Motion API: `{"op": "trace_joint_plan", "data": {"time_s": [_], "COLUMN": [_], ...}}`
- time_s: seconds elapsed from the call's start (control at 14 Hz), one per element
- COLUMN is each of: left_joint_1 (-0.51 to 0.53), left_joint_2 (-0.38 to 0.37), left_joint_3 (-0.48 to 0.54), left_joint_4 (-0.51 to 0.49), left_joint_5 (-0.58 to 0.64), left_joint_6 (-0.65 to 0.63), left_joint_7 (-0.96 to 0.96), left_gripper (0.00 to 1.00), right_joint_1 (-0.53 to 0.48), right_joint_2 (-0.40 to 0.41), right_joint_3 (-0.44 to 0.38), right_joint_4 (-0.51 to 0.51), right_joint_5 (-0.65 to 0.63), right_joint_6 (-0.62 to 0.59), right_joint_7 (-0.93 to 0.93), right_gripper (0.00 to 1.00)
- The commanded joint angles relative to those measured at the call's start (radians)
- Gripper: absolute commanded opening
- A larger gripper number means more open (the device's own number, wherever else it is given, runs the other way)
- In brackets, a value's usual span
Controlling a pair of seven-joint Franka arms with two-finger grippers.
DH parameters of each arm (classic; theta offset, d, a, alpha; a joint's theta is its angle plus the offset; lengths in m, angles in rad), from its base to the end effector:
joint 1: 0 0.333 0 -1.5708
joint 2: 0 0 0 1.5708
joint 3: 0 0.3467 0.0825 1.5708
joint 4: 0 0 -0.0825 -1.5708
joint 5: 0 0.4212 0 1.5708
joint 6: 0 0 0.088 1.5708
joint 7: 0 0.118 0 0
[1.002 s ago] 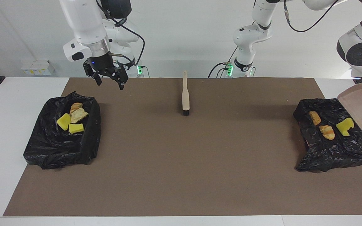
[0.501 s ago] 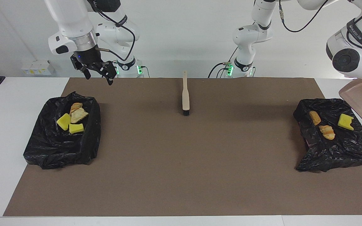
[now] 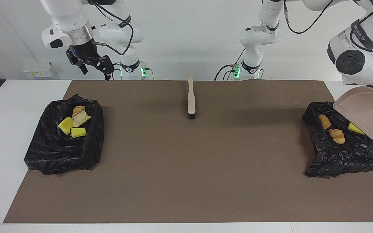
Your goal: Sweep and dump trash in bin
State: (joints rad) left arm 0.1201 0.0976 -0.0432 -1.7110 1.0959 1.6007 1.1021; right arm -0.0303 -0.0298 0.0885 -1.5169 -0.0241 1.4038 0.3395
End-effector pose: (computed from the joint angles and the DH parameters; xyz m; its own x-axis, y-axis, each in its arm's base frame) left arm 0.6113 0.1511 0.5778 0.2853 -0.4028 -0.8697 -0.9471 -0.2574 -0.1915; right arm 0.5621 0.0305 0.6745 0.9570 -0.2817 -0.0696 -0.2785 -0.9590 0.0528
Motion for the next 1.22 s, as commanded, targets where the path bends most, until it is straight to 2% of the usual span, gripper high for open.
{"op": "trace_joint_plan", "data": {"time_s": [0.0, 0.36, 1.0, 1.14], "left_joint_1": [-0.037, -0.066, -0.096, -0.135], "left_joint_2": [-0.029, -0.032, -0.049, -0.052], "left_joint_3": [0.011, 0.009, 0.003, 0.000], "left_joint_4": [-0.003, 0.017, 0.001, -0.001], "left_joint_5": [-0.071, -0.174, -0.641, -0.703], "left_joint_6": [-0.034, -0.076, -0.061, -0.061], "left_joint_7": [-0.057, -0.125, -0.506, -0.592], "left_gripper": [0.00, 0.00, 0.00, 0.00], "right_joint_1": [0.006, 0.004, 0.006, 0.004], "right_joint_2": [-0.009, 0.002, -0.004, -0.004], "right_joint_3": [-0.041, -0.038, -0.029, -0.029], "right_joint_4": [-0.003, -0.003, -0.012, -0.012], "right_joint_5": [0.012, -0.008, 0.007, 0.007], "right_joint_6": [-0.020, -0.003, 0.043, 0.041], "right_joint_7": [-0.051, -0.165, -0.149, -0.149], "right_gripper": [1.00, 1.00, 1.00, 1.00]}}
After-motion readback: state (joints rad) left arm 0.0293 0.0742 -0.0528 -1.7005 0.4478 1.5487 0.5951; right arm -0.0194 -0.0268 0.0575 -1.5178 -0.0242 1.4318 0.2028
